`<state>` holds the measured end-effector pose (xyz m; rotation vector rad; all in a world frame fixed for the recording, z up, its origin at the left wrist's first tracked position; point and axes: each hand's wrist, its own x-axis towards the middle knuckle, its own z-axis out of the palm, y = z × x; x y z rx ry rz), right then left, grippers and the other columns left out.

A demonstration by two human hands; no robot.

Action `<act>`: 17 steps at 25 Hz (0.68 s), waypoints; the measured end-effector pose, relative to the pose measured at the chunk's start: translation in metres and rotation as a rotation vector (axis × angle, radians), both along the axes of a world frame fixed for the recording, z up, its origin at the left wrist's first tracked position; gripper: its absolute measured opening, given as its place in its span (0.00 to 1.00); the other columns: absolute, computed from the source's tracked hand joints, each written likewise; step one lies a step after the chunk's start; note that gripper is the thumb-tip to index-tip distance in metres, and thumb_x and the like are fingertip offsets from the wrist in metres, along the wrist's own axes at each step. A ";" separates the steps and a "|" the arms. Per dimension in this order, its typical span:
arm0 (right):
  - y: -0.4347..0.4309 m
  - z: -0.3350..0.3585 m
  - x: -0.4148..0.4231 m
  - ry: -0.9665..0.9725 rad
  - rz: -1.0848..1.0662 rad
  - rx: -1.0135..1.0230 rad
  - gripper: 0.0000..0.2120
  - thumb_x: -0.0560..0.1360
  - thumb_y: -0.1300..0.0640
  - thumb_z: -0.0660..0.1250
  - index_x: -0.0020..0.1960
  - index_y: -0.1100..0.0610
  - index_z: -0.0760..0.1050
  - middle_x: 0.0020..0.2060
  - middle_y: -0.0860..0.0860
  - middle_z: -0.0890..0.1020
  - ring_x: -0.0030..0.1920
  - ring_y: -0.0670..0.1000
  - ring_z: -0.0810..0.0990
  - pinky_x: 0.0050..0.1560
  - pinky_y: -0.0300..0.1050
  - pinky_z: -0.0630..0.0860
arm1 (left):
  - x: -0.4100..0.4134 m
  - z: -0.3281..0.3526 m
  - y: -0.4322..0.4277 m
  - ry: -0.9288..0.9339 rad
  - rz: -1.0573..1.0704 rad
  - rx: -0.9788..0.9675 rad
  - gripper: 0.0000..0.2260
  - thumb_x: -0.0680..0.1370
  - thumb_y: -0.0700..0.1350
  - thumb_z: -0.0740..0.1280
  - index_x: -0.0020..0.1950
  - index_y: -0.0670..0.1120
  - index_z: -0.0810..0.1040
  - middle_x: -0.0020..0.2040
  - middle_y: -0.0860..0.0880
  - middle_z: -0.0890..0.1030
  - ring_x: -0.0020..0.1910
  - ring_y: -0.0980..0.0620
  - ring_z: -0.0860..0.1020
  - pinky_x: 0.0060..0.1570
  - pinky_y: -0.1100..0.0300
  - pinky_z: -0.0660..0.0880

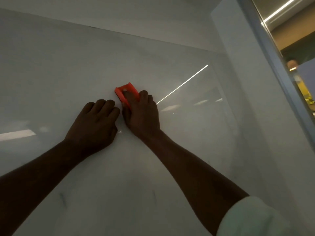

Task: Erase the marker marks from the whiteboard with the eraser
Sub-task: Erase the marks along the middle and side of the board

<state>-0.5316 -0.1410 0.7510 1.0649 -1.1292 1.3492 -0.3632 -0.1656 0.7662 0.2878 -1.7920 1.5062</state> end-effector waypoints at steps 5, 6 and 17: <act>0.000 -0.103 -0.105 -0.568 -0.094 -0.028 0.28 0.77 0.48 0.64 0.76 0.51 0.67 0.52 0.62 0.75 0.50 0.64 0.76 0.50 0.55 0.75 | -0.001 -0.003 0.000 0.035 0.013 0.008 0.13 0.75 0.43 0.61 0.54 0.36 0.76 0.58 0.35 0.76 0.53 0.35 0.75 0.49 0.43 0.71; 0.000 -0.134 -0.117 -0.660 -0.096 -0.007 0.27 0.77 0.49 0.64 0.75 0.53 0.67 0.52 0.62 0.75 0.50 0.65 0.77 0.50 0.55 0.76 | -0.006 -0.007 0.001 0.033 0.016 0.019 0.14 0.74 0.43 0.61 0.54 0.36 0.76 0.58 0.34 0.75 0.54 0.35 0.74 0.49 0.43 0.71; 0.005 -0.327 0.071 -0.008 0.110 0.254 0.33 0.78 0.43 0.59 0.81 0.47 0.56 0.62 0.60 0.71 0.54 0.61 0.73 0.52 0.53 0.79 | -0.041 -0.065 -0.002 -0.126 0.010 0.001 0.11 0.76 0.43 0.62 0.55 0.38 0.73 0.59 0.36 0.74 0.54 0.37 0.73 0.50 0.45 0.67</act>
